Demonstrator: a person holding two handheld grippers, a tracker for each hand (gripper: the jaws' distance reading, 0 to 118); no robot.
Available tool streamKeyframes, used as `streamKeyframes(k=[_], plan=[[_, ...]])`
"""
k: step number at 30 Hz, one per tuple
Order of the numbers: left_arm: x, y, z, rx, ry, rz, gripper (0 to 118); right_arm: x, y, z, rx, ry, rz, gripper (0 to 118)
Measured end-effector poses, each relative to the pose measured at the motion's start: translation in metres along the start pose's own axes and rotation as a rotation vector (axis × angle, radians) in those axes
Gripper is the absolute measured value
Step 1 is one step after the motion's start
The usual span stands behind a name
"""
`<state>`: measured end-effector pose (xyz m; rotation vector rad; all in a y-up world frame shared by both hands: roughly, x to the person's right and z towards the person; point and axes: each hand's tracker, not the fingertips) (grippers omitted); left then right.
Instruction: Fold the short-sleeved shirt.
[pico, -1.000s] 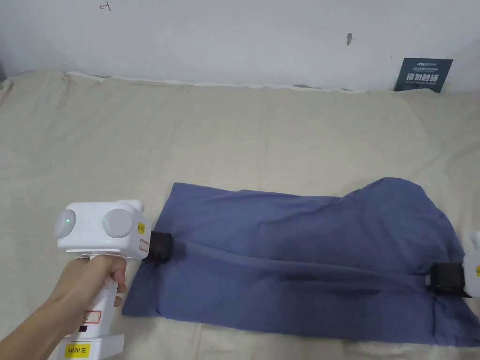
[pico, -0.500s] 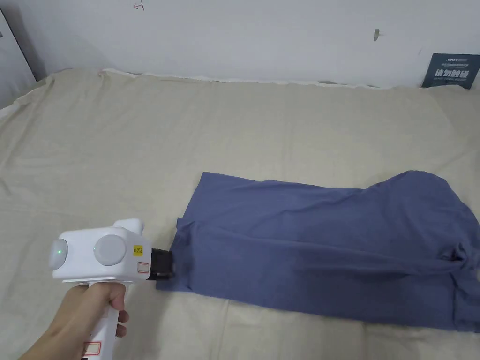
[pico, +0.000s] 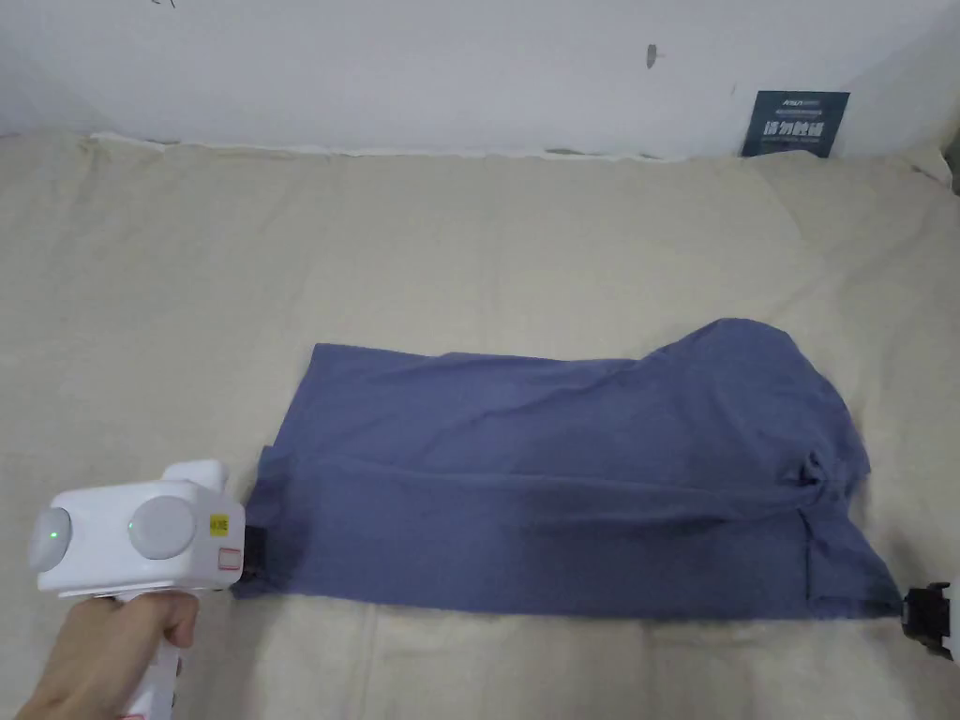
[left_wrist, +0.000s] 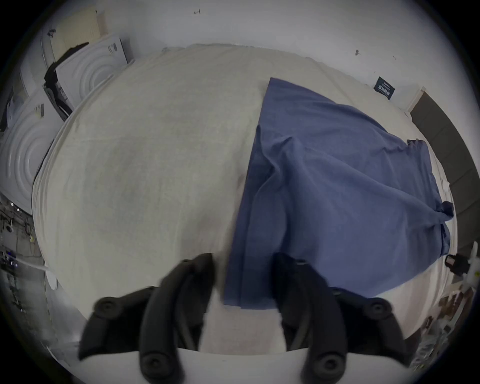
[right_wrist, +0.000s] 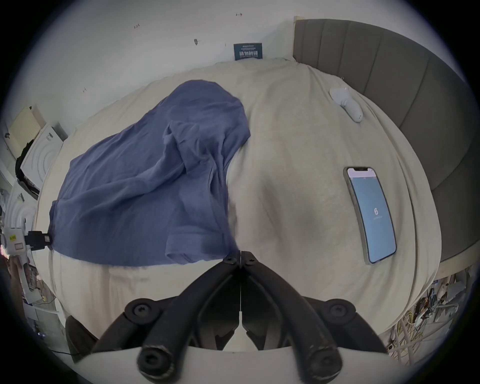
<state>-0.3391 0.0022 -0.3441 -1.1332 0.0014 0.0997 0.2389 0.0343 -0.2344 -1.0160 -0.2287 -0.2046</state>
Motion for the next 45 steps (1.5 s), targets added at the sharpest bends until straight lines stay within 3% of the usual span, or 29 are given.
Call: streamKeyframes(k=[1, 2, 3, 6, 7, 13, 15, 21, 22, 23, 24, 25, 26, 29, 34, 37, 45], plan=[[0.0, 0.003, 0.003, -0.001, -0.004, -0.005, 4, 0.002, 0.002, 0.001, 0.007, 0.003, -0.012, 10], [0.0, 0.004, 0.005, 0.004, -0.01, -0.007, 4, 0.005, 0.005, -0.001, 0.013, 0.022, -0.02, 39], [0.0, 0.006, 0.004, 0.003, -0.006, -0.005, 4, 0.005, 0.006, 0.0, 0.038, 0.038, -0.036, 82], [0.0, 0.007, 0.002, -0.015, -0.016, 0.007, 4, 0.003, 0.007, -0.004, 0.053, 0.091, -0.058, 115], [-0.001, 0.006, 0.002, -0.013, -0.017, 0.009, 4, 0.0, 0.009, -0.005, 0.045, 0.092, -0.065, 117], [0.004, 0.002, 0.011, -0.013, -0.032, 0.028, 4, -0.015, 0.009, -0.022, -0.018, 0.09, -0.05, 117], [0.005, 0.002, 0.011, -0.018, -0.032, 0.024, 4, -0.02, 0.009, -0.025, -0.072, 0.098, -0.004, 117], [0.001, 0.004, 0.011, -0.015, -0.039, 0.034, 4, -0.018, 0.013, -0.048, -0.067, 0.096, -0.016, 114], [-0.001, 0.005, 0.01, -0.017, -0.043, 0.041, 4, -0.017, 0.014, -0.05, -0.07, 0.101, -0.017, 78], [-0.001, 0.005, 0.011, -0.017, -0.045, 0.047, 4, -0.016, 0.015, -0.049, -0.062, 0.09, -0.028, 19], [-0.002, 0.006, 0.012, -0.011, -0.047, 0.05, 4, -0.013, 0.017, -0.047, -0.045, 0.089, -0.046, 8], [-0.003, 0.006, 0.012, -0.01, -0.048, 0.051, 4, -0.004, 0.014, -0.045, -0.036, 0.13, -0.122, 8], [-0.005, 0.007, 0.013, -0.017, -0.053, 0.051, 4, 0.0, 0.012, -0.039, -0.057, 0.177, -0.145, 8], [-0.006, 0.01, 0.016, -0.024, -0.05, 0.033, 4, 0.011, 0.007, -0.028, -0.053, 0.163, -0.102, 8], [-0.008, 0.004, 0.033, -0.019, -0.051, 0.014, 4, 0.017, 0.0, -0.012, -0.074, 0.19, -0.129, 8], [-0.013, -0.01, 0.05, -0.024, -0.05, -0.003, 4, 0.018, -0.012, 0.001, -0.096, 0.201, -0.107, 8], [-0.031, -0.092, 0.091, -0.051, -0.057, -0.013, 4, 0.03, -0.075, 0.038, -0.146, 0.217, -0.095, 8]])
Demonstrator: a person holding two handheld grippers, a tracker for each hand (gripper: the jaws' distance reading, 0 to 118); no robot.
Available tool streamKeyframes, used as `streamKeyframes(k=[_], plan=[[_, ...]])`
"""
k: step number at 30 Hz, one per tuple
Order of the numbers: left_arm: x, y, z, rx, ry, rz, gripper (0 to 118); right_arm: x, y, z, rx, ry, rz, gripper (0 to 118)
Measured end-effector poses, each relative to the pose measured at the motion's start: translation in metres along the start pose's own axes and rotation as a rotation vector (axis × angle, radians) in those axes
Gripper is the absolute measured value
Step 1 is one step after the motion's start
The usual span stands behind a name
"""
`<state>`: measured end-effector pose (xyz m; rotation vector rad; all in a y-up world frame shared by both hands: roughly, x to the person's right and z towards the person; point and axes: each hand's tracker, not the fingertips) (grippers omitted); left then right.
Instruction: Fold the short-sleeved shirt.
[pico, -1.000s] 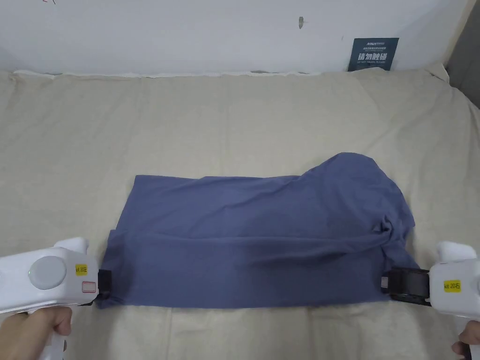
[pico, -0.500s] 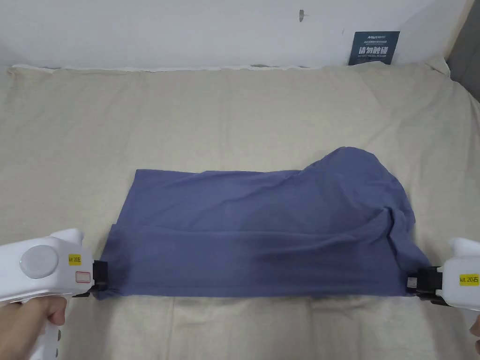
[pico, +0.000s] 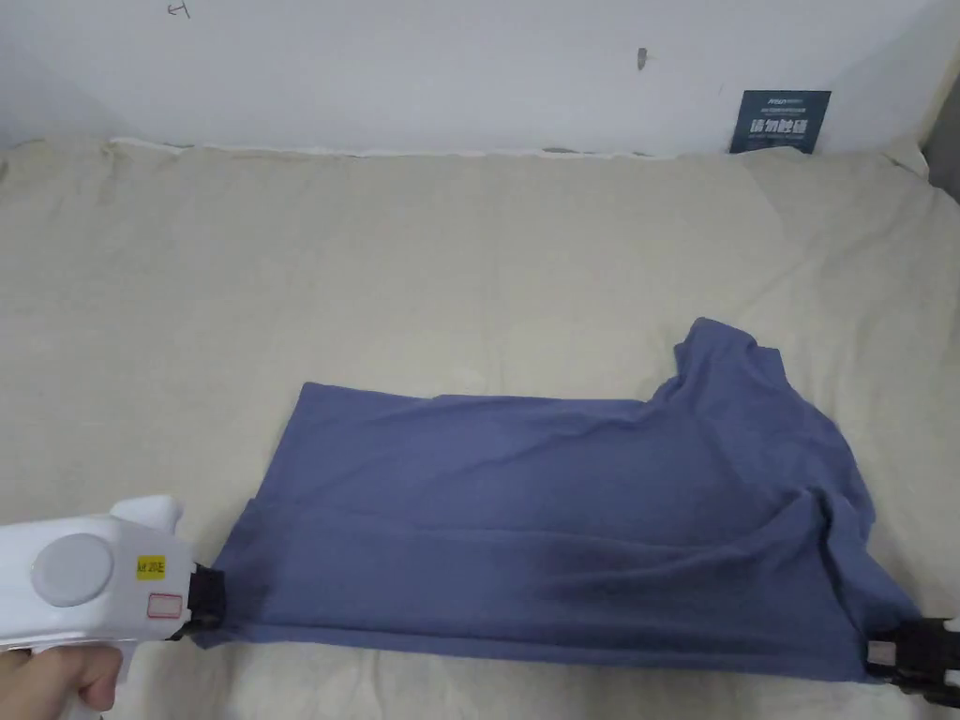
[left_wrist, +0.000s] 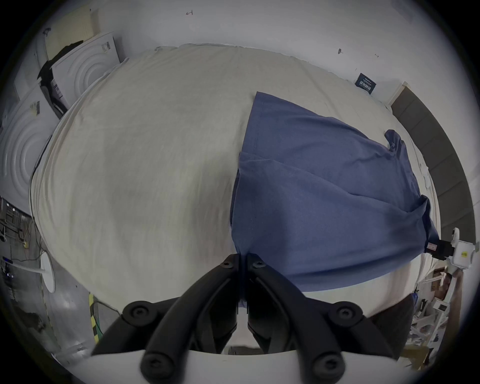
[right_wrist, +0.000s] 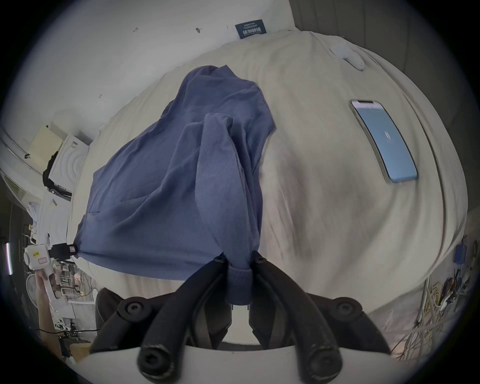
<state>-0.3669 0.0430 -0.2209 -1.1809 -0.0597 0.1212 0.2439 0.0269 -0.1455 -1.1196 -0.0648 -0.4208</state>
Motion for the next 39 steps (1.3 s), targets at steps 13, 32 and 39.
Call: streamKeyframes(k=[13, 32, 39], plan=[[-0.012, -0.039, -0.012, -0.03, -0.006, -0.001, 51, 0.012, -0.025, 0.002, -0.046, -0.038, -0.02, 64], [0.03, 0.096, -0.008, 0.235, -0.018, 0.004, 0, -0.049, 0.048, 0.025, 0.286, -0.082, 0.154, 0], [0.03, 0.184, -0.078, 0.136, 0.044, 0.01, 116, -0.058, 0.09, -0.003, 0.261, -0.061, 0.12, 0]])
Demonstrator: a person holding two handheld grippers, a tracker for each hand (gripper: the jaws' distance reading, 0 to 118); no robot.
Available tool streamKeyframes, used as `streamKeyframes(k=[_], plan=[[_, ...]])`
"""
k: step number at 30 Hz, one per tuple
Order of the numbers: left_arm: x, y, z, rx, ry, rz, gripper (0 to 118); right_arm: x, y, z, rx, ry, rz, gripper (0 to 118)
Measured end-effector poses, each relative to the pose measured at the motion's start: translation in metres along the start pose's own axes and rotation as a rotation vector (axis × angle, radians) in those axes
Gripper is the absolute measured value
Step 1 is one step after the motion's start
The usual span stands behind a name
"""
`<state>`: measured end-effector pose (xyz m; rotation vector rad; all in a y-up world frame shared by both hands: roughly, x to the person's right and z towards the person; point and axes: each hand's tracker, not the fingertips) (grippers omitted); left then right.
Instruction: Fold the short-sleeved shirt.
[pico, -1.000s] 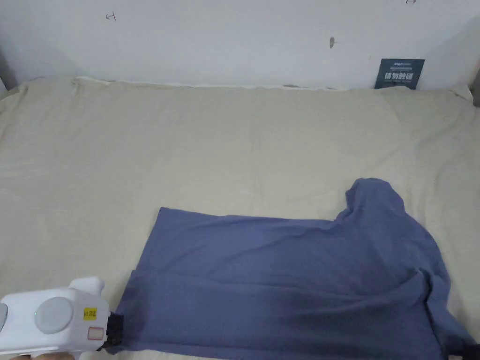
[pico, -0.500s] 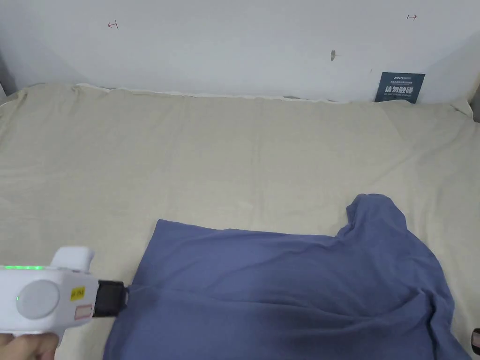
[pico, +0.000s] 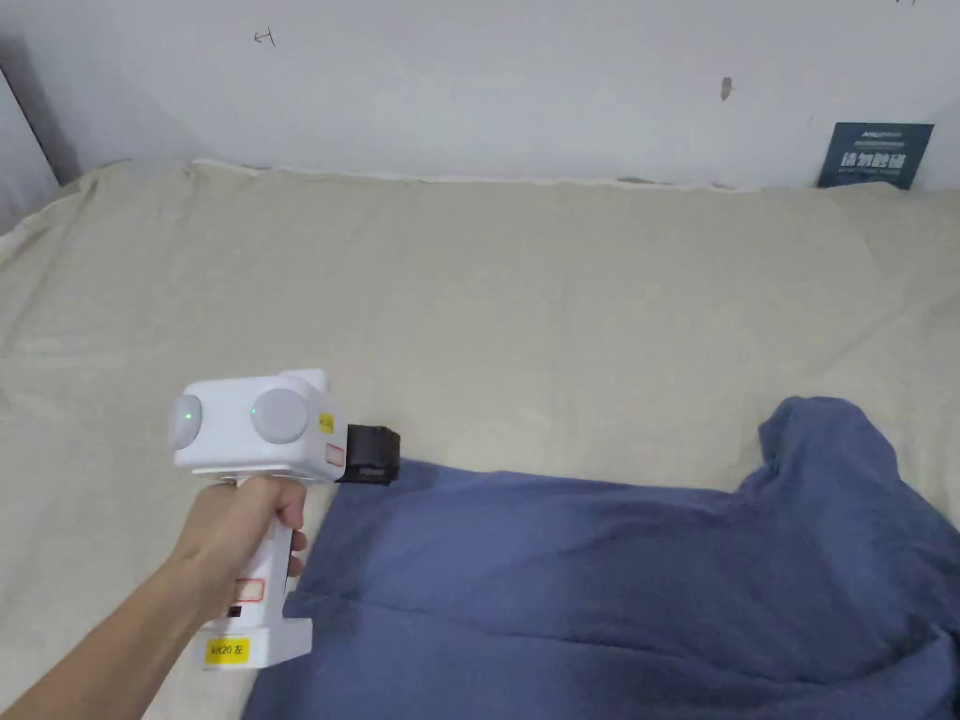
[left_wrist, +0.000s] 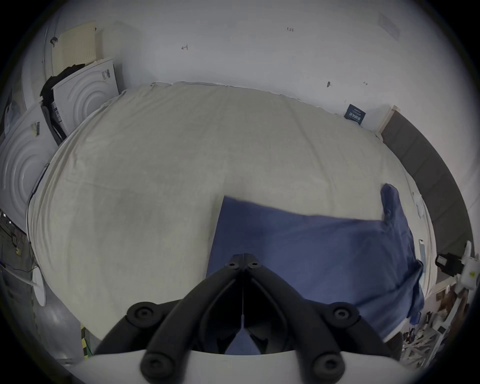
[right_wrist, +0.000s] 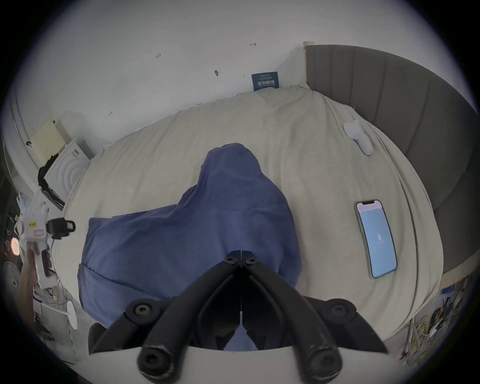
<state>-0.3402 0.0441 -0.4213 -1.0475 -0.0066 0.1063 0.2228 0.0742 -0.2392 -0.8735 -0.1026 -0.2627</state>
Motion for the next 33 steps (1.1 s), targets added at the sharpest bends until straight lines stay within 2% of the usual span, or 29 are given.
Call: streamKeyframes(k=[1, 3, 6, 7, 8, 9, 10, 11, 12, 13, 14, 16, 20, 22, 23, 24, 25, 26, 28, 31, 32, 33], plan=[[0.003, 0.001, -0.006, -0.004, 0.076, 0.024, 112, 0.001, 0.002, -0.008, -0.009, -0.002, 0.011, 0], [0.009, 0.015, -0.038, -0.02, 0.083, 0.003, 112, 0.001, 0.013, -0.017, -0.019, -0.015, 0.024, 0], [0.011, 0.023, -0.05, -0.048, 0.096, -0.004, 112, 0.01, 0.026, -0.03, -0.034, -0.038, 0.024, 0], [0.011, 0.027, -0.054, -0.052, 0.09, -0.004, 107, 0.013, 0.029, -0.035, -0.042, -0.046, 0.024, 0], [0.012, 0.031, -0.06, -0.048, 0.091, -0.014, 94, 0.017, 0.031, -0.039, -0.045, -0.052, 0.026, 0], [0.022, 0.023, -0.05, -0.059, 0.094, -0.029, 71, 0.021, 0.033, -0.044, -0.048, -0.062, 0.032, 0], [0.026, 0.022, -0.049, -0.065, 0.09, -0.043, 71, 0.021, 0.039, -0.044, -0.053, -0.073, 0.037, 0], [0.028, 0.022, -0.046, -0.057, 0.082, -0.038, 63, 0.024, 0.042, -0.049, -0.059, -0.081, 0.042, 0], [0.03, 0.022, -0.044, -0.056, 0.076, -0.036, 47, 0.027, 0.043, -0.053, -0.068, -0.089, 0.05, 0], [0.021, 0.024, -0.06, -0.085, 0.018, -0.007, 21, 0.029, 0.044, -0.057, -0.071, -0.099, 0.058, 0], [0.02, 0.027, -0.063, -0.069, 0.013, -0.013, 1, 0.029, 0.049, -0.059, -0.081, -0.111, 0.07, 0], [0.017, 0.034, -0.064, -0.033, 0.039, -0.051, 1, 0.034, 0.053, -0.066, -0.09, -0.126, 0.083, 0], [0.015, 0.028, -0.055, -0.034, 0.022, -0.023, 1, 0.039, 0.077, -0.082, -0.113, -0.139, 0.059, 0], [0.017, 0.023, -0.053, -0.047, 0.016, -0.015, 1, 0.037, 0.087, -0.09, -0.117, -0.206, 0.091, 0], [0.017, 0.022, -0.052, -0.047, 0.013, -0.011, 1, 0.037, 0.095, -0.096, -0.123, -0.19, 0.092, 17], [0.018, 0.022, -0.052, -0.044, 0.014, -0.009, 1, 0.038, 0.101, -0.1, -0.125, -0.183, 0.09, 58], [0.019, 0.02, -0.05, -0.034, 0.024, -0.017, 1, 0.04, 0.106, -0.11, -0.157, -0.146, 0.051, 110], [0.021, 0.019, -0.05, -0.032, 0.028, -0.016, 1, 0.041, 0.109, -0.117, -0.184, -0.105, 0.025, 118], [0.024, 0.019, -0.049, -0.032, 0.031, -0.024, 1, 0.041, 0.118, -0.13, -0.198, -0.099, 0.013, 118], [0.023, 0.02, -0.053, -0.039, 0.041, -0.027, 1, 0.041, 0.119, -0.155, -0.294, -0.139, 0.073, 118], [0.023, 0.019, -0.053, -0.048, 0.033, -0.012, 1, 0.041, 0.115, -0.16, -0.33, -0.122, 0.11, 113], [0.021, 0.02, -0.055, -0.048, 0.03, -0.005, 1, 0.041, 0.112, -0.163, -0.349, -0.135, 0.143, 93]])
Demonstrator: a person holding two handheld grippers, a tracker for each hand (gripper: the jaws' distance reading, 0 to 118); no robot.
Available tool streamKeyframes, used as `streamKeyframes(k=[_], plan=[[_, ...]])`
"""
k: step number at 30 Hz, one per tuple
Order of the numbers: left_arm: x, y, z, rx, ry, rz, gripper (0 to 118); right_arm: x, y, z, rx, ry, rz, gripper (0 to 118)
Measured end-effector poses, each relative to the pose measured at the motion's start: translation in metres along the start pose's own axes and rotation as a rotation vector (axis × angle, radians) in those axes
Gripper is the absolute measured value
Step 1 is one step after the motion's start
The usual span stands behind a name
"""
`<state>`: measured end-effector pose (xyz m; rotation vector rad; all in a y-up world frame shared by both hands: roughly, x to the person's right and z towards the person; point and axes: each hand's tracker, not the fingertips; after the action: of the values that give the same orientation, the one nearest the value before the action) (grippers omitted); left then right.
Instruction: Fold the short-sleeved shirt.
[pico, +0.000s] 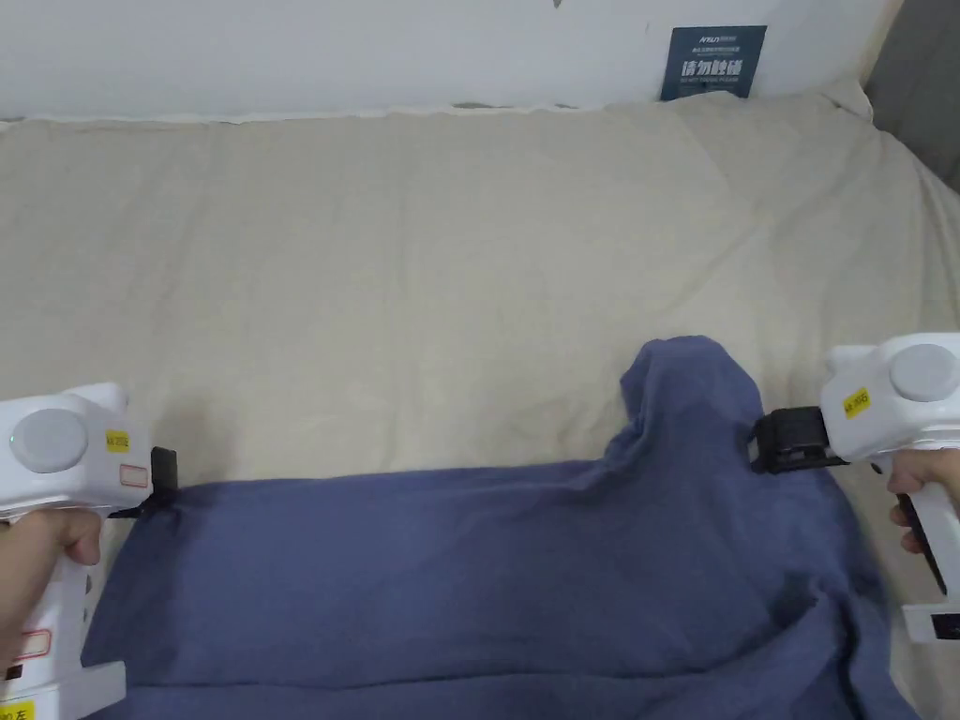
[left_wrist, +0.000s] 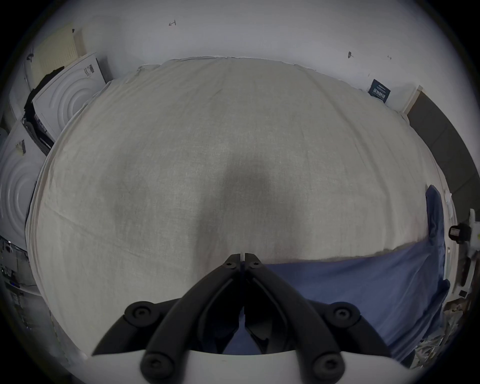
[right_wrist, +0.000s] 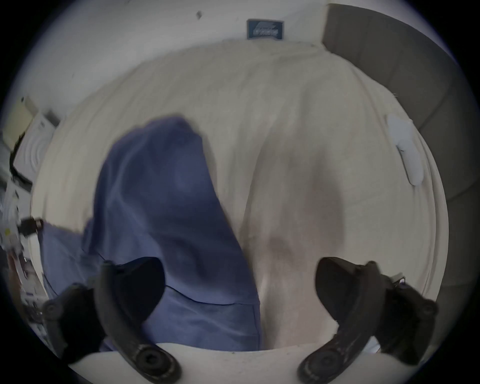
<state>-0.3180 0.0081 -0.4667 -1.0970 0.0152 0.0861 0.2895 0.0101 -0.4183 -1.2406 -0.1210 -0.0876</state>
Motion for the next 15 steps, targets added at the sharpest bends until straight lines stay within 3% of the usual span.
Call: streamKeyframes(k=[1, 2, 3, 4, 6, 15], plan=[[-0.001, 0.001, -0.001, -0.003, 0.0, -0.001, 1, -0.002, -0.005, 0.0, 0.014, -0.015, 0.018, 56], [-0.001, 0.001, -0.002, -0.004, 0.0, -0.002, 1, -0.001, -0.01, 0.002, 0.028, -0.013, 0.027, 45], [-0.002, 0.001, -0.002, -0.007, -0.002, 0.0, 1, 0.001, -0.013, 0.006, 0.059, -0.067, 0.041, 25], [-0.003, 0.002, -0.002, -0.011, -0.006, 0.006, 1, 0.007, -0.013, 0.012, 0.07, -0.001, 0.018, 2], [-0.004, 0.003, 0.0, -0.011, -0.008, 0.007, 1, 0.014, -0.015, 0.025, 0.111, 0.032, -0.041, 2], [-0.016, -0.005, 0.032, 0.023, -0.021, 0.023, 1, 0.013, -0.027, 0.071, 0.178, 0.082, -0.034, 2]])
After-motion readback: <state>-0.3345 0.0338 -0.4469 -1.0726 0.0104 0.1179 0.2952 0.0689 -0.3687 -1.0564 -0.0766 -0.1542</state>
